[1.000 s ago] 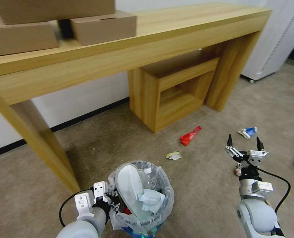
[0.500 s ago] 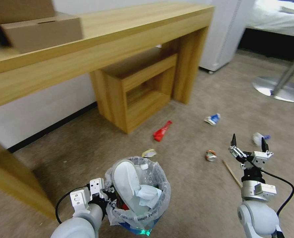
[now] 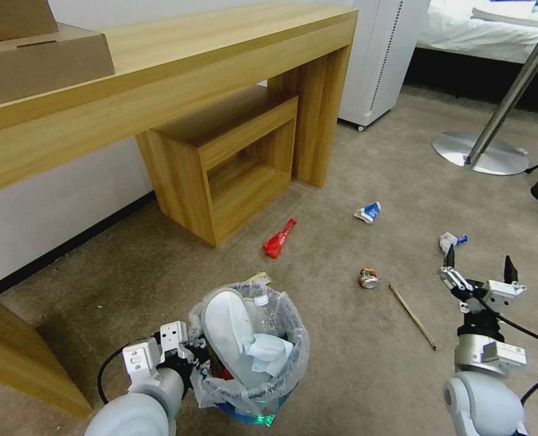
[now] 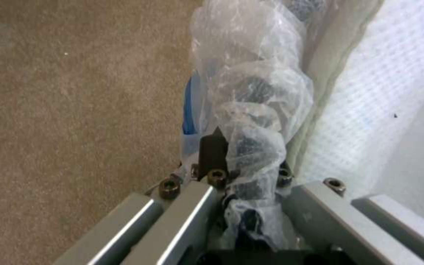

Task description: Pick up the trash bin and place the garbage on the floor into it.

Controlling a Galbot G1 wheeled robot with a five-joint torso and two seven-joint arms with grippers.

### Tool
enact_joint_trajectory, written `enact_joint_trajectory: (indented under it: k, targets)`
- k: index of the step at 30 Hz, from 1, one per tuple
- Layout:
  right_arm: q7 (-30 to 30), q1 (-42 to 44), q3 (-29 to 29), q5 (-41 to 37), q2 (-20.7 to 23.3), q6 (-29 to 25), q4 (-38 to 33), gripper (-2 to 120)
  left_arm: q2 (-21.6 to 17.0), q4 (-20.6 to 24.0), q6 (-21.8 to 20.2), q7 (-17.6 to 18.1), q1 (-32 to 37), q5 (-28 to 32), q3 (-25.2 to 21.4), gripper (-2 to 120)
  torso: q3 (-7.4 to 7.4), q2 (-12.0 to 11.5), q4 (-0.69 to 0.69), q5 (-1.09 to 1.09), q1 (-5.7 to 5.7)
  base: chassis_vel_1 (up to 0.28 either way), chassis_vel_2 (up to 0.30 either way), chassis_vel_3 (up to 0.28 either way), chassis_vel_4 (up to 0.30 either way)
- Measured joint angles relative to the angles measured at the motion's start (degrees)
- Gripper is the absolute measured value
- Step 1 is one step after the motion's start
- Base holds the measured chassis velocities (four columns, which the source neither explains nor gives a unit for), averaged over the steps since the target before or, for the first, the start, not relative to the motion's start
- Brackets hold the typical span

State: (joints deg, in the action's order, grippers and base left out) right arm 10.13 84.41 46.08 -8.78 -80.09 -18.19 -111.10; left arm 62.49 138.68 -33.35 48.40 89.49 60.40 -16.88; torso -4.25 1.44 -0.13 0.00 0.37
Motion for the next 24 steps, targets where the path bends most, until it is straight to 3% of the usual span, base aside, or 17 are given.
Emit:
enact_joint_trajectory:
  k: [24]
  targets:
    - [-1.65,-0.97,-3.15,2.55,-0.12,-2.10,2.49,100,1.15,0.11,-0.08,-0.23,1.75,-2.66,1.64,0,0.00,0.00,0.00,0.01,0.00,0.005,0.004,-0.005,-0.004]
